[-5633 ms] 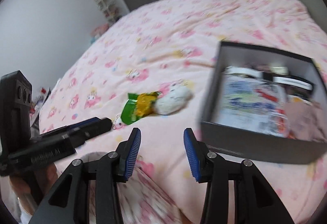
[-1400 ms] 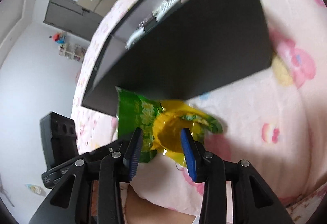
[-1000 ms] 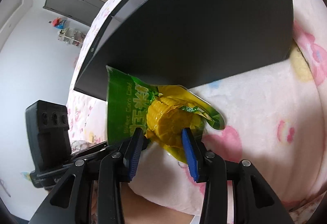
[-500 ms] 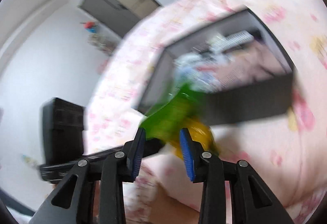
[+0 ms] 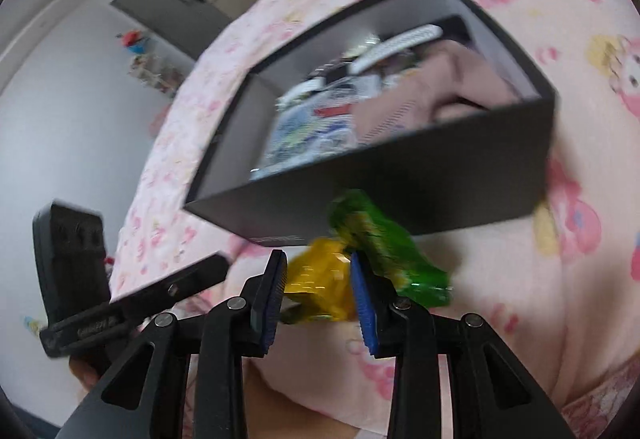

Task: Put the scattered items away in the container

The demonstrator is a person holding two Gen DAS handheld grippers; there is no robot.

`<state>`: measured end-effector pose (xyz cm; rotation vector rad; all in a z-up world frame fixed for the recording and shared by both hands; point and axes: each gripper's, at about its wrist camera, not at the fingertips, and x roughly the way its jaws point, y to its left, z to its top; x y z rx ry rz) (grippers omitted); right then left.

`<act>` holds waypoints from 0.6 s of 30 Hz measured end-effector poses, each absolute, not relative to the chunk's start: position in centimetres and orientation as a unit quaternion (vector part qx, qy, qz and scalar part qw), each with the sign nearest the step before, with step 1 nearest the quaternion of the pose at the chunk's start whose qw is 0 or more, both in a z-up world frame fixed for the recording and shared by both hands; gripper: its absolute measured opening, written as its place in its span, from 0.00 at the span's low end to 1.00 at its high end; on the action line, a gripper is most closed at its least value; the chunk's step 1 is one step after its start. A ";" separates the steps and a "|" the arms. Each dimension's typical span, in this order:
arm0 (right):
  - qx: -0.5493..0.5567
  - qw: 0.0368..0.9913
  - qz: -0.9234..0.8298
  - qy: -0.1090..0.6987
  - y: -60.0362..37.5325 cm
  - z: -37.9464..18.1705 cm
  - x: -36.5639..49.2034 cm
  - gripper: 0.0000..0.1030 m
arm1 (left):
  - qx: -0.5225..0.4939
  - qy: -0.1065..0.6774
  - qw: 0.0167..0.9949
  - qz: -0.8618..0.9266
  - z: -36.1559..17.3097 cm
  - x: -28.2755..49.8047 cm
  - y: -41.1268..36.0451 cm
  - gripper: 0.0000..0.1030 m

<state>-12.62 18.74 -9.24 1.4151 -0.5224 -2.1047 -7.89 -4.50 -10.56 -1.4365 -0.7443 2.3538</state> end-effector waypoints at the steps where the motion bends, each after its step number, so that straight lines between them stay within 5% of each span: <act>1: 0.527 0.258 -0.785 -0.201 19.4 -9.5 -12.8 0.31 | -0.498 -0.263 0.152 0.812 -10.9 -7.5 -4.5 0.38; 3: 0.529 0.229 -0.791 -0.208 20.4 -10.0 -13.0 0.31 | -0.495 -0.275 0.169 0.807 -11.6 -7.2 -4.4 0.46; 7: 0.536 0.201 -0.785 -0.236 22.2 -11.0 -13.3 0.34 | -0.502 -0.263 0.161 0.808 -13.0 -7.7 -3.7 0.46; 9: 0.541 0.196 -0.783 -0.235 22.1 -11.8 -13.6 0.41 | -0.518 -0.252 0.162 0.801 -13.9 -8.6 -3.2 0.44; 11: 0.559 0.161 -0.785 -0.211 21.6 -13.0 -14.2 0.41 | -0.527 -0.250 0.157 0.797 -14.6 -9.2 -2.8 0.37; 18: 0.586 0.198 -0.747 -0.245 20.8 -15.3 -14.8 0.41 | -0.526 -0.284 0.114 0.793 -16.1 -9.0 -3.8 0.36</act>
